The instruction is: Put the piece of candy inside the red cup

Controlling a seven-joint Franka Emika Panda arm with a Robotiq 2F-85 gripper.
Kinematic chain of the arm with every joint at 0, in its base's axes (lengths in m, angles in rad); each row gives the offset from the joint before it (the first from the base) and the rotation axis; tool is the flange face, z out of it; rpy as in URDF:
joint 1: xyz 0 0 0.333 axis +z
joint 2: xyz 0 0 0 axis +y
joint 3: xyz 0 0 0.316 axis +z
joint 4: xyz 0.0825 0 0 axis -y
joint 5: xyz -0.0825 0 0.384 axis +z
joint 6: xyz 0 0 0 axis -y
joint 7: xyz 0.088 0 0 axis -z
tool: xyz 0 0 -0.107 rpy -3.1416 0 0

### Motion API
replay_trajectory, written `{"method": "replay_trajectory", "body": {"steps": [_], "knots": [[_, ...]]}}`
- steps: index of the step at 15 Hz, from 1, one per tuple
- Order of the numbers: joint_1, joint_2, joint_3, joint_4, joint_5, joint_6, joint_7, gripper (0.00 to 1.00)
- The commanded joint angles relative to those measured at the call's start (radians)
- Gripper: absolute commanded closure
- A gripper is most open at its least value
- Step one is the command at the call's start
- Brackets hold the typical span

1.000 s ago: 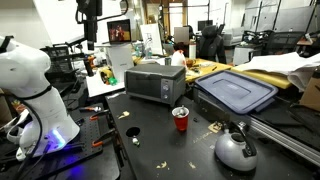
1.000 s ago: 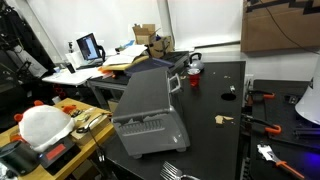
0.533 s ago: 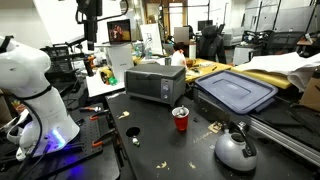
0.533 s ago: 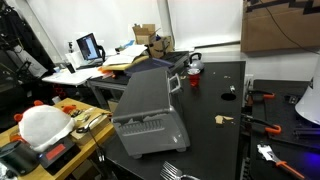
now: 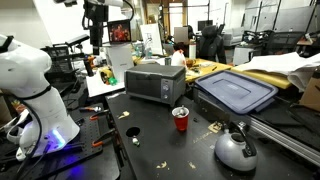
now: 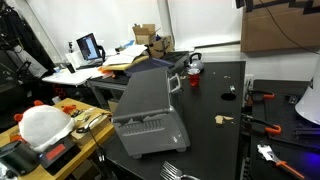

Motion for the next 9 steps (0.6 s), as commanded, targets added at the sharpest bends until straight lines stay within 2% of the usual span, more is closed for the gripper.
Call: {"method": "replay_trajectory", "body": {"steps": [1,9], "knots": [[-0.037,0.057,0.000,-0.006,0.017,0.074,0.019,0.00],[-0.104,0.196,-0.008,-0.040,0.023,0.261,0.104,0.00]]}}
